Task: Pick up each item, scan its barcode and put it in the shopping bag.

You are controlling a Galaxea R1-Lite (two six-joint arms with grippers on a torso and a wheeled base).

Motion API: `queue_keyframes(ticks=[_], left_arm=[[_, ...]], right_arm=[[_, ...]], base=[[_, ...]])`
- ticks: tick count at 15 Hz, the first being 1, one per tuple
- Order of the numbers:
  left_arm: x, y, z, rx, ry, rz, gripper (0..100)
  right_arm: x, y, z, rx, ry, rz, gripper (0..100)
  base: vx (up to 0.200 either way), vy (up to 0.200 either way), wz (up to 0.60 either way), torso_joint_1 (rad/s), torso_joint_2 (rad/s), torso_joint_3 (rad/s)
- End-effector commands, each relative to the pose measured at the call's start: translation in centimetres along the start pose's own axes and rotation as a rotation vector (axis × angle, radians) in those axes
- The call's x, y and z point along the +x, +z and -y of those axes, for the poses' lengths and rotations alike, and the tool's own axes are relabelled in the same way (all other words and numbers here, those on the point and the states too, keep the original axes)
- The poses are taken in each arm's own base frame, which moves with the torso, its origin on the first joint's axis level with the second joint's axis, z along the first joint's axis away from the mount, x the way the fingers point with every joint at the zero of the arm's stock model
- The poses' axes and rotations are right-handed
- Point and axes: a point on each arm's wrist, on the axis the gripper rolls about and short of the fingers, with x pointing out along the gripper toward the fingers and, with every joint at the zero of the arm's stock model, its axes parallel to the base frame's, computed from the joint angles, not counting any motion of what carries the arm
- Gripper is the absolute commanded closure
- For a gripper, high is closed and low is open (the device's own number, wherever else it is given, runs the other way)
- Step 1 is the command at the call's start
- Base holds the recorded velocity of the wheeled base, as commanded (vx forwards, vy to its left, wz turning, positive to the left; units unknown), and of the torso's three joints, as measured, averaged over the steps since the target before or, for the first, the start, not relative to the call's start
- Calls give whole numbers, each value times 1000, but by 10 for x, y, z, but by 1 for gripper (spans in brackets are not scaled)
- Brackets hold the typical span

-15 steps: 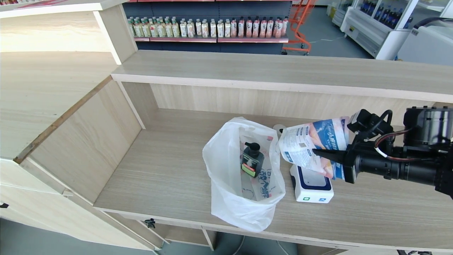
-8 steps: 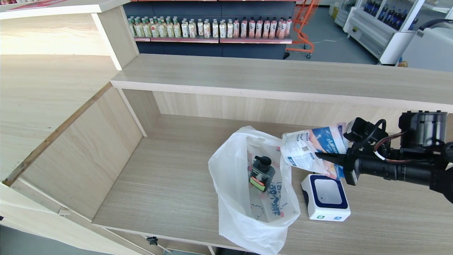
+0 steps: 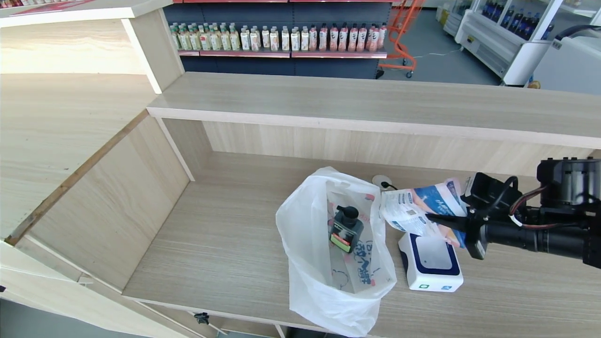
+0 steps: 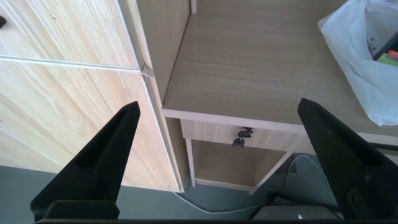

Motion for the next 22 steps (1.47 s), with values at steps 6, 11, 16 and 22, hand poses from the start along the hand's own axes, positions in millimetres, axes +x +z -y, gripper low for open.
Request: queue_keyframes(ticks=[6,11,16,22], left_arm=[[0,0,0,-1,0,0,0],[0,0,0,-1,0,0,0],[0,0,0,-1,0,0,0],[0,0,0,-1,0,0,0]], right_arm=[[-16,-1,-13,-163,12,-19,100],[-36,0,-26,-229,23,-35,100],[-38,-5,-26,-278,16,-59,100],[-44,-18,-26,-330,10,-107,100]], base=[[0,0,0,0,0,0],[0,0,0,0,0,0],[0,0,0,0,0,0],[0,0,0,0,0,0]])
